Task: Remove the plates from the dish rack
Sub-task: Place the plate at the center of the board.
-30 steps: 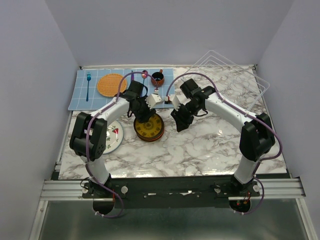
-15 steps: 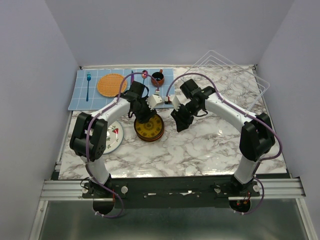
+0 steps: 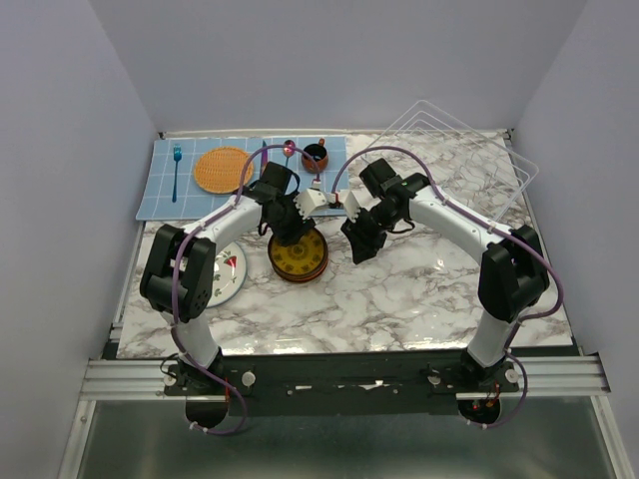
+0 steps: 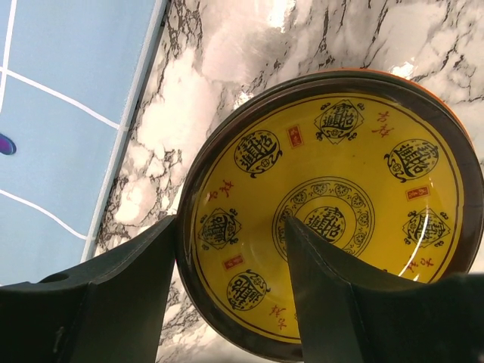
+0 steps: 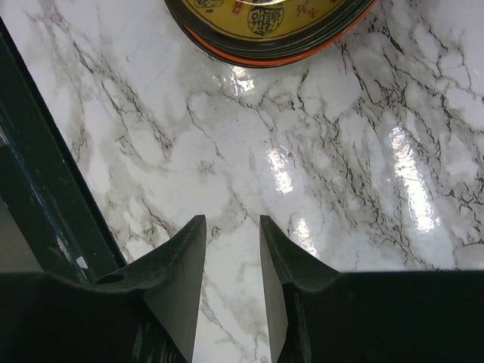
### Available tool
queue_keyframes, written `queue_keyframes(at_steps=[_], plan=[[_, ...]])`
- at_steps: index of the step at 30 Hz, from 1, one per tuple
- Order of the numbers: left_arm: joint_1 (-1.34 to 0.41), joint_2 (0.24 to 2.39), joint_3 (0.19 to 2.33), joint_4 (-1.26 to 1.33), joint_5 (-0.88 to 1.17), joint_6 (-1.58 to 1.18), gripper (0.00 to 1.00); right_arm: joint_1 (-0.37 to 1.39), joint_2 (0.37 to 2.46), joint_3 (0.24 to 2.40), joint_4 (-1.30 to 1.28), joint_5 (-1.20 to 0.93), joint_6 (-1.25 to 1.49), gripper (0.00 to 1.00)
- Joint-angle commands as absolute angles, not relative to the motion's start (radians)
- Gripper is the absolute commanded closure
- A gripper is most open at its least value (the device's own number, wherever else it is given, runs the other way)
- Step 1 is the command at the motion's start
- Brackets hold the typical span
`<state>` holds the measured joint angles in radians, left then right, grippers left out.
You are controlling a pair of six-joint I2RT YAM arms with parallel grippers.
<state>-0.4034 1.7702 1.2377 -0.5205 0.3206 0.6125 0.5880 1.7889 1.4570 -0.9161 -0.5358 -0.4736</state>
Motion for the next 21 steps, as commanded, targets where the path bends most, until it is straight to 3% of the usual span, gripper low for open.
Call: queue_keyframes(at_steps=[1,21], plan=[[-0.416,1.775,1.246,-0.499,0.304,0.600,0.33,0.594,1.769,1.442,-0.904,-0.540,-0.494,0.57],[-0.433,1.727,1.221,-0.492,0.276,0.598,0.32,0.594,1.772,1.434,-0.896,-0.540,-0.494,0.58]])
